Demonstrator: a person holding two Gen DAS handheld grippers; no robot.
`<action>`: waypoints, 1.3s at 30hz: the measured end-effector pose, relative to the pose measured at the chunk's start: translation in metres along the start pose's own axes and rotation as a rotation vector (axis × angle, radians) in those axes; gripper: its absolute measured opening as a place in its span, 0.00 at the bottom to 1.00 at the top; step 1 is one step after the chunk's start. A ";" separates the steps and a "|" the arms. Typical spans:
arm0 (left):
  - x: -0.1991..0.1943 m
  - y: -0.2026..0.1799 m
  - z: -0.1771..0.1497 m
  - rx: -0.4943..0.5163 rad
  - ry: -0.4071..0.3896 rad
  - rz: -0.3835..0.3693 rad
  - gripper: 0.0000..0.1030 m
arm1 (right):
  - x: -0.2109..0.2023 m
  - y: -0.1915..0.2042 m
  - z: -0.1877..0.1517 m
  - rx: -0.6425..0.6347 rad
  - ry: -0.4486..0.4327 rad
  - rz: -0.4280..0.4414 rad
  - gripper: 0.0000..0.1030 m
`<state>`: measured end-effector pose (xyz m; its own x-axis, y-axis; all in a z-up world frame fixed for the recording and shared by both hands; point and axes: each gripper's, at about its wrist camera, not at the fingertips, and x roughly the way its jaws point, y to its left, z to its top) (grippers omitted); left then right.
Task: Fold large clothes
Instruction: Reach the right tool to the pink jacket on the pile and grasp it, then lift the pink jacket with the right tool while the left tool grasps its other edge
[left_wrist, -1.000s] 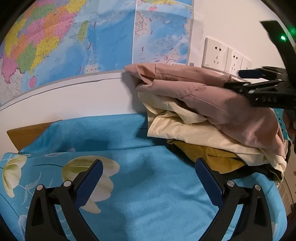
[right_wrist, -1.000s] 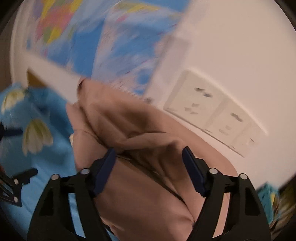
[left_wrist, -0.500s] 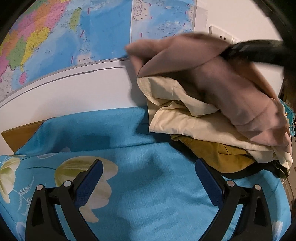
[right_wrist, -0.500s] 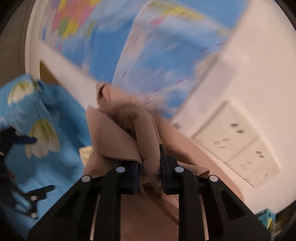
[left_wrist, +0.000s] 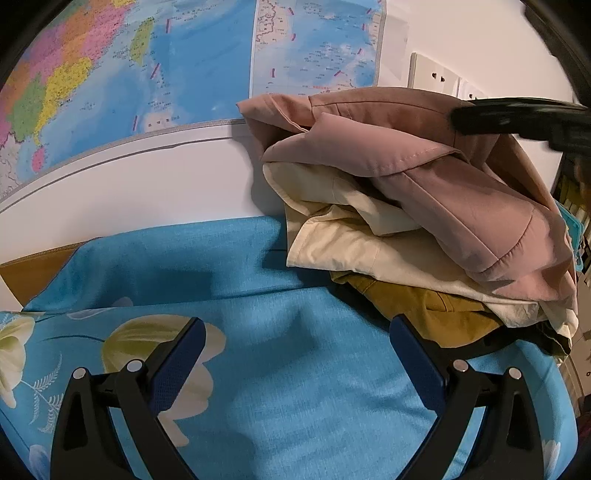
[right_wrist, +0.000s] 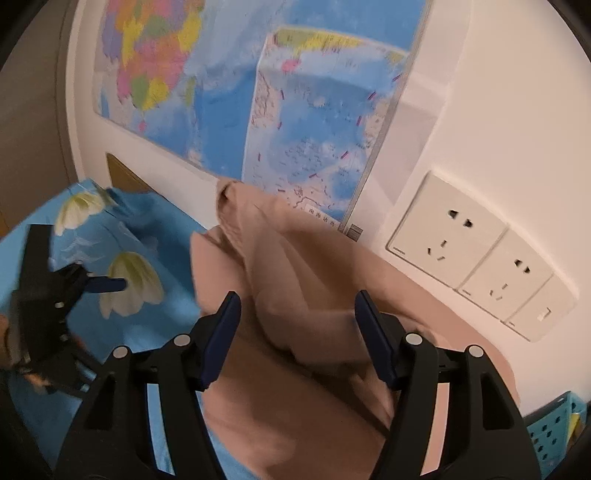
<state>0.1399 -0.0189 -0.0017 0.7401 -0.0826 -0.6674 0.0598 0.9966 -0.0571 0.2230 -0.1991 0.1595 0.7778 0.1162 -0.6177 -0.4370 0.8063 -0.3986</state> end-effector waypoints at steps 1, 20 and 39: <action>0.001 0.000 0.001 -0.001 0.002 0.000 0.94 | 0.012 0.005 0.003 -0.021 0.017 -0.023 0.60; 0.002 -0.047 0.024 -0.025 -0.052 -0.432 0.94 | -0.146 -0.062 0.017 0.234 -0.272 -0.230 0.11; -0.143 -0.077 0.120 -0.004 -0.385 -0.588 0.08 | -0.384 -0.028 0.004 0.281 -0.651 -0.326 0.09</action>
<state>0.1099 -0.0835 0.1872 0.7703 -0.6004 -0.2146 0.5211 0.7868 -0.3308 -0.0617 -0.2638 0.4109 0.9938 0.0952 0.0575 -0.0778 0.9647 -0.2515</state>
